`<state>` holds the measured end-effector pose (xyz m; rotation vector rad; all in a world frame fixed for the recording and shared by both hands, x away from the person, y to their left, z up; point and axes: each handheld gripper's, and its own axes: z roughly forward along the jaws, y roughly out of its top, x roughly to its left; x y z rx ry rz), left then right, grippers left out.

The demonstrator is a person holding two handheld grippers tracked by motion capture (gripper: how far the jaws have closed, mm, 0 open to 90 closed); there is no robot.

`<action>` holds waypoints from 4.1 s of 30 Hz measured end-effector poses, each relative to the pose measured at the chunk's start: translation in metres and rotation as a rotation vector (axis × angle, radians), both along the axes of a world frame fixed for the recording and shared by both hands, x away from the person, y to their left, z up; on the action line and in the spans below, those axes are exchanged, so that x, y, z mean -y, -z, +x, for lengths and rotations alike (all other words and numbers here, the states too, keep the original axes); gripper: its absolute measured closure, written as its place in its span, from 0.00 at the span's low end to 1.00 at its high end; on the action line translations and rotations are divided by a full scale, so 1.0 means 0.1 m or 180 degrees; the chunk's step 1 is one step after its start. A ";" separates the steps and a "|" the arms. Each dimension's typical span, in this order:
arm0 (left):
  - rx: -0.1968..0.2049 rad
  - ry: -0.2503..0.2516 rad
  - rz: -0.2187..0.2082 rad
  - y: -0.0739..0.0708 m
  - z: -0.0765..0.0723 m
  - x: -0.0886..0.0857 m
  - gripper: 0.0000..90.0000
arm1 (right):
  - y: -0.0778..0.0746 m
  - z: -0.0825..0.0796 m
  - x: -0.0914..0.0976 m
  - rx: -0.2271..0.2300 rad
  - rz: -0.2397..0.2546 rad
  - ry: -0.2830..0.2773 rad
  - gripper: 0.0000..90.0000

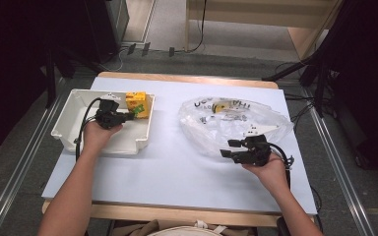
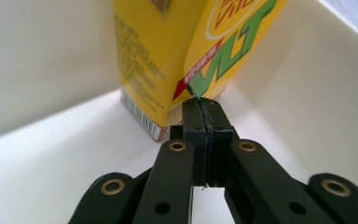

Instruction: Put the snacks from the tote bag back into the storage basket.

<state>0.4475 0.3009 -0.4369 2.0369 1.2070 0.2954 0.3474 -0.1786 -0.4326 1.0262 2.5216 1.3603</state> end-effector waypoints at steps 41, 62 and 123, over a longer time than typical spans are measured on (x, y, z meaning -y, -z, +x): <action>-0.0197 0.0123 -0.0115 -0.16 -0.06 -0.02 0.89 | 0.00 0.00 0.01 -0.0010 -0.0005 -0.0003 0.51; -0.0197 0.0419 -0.0097 -0.48 -0.25 0.21 0.62 | 0.00 0.00 0.01 0.0003 -0.0010 -0.0025 0.51; 0.0063 0.1291 -0.0100 -0.63 -0.73 1.37 0.45 | 0.00 -0.02 -0.03 0.0057 0.0019 -0.0159 0.46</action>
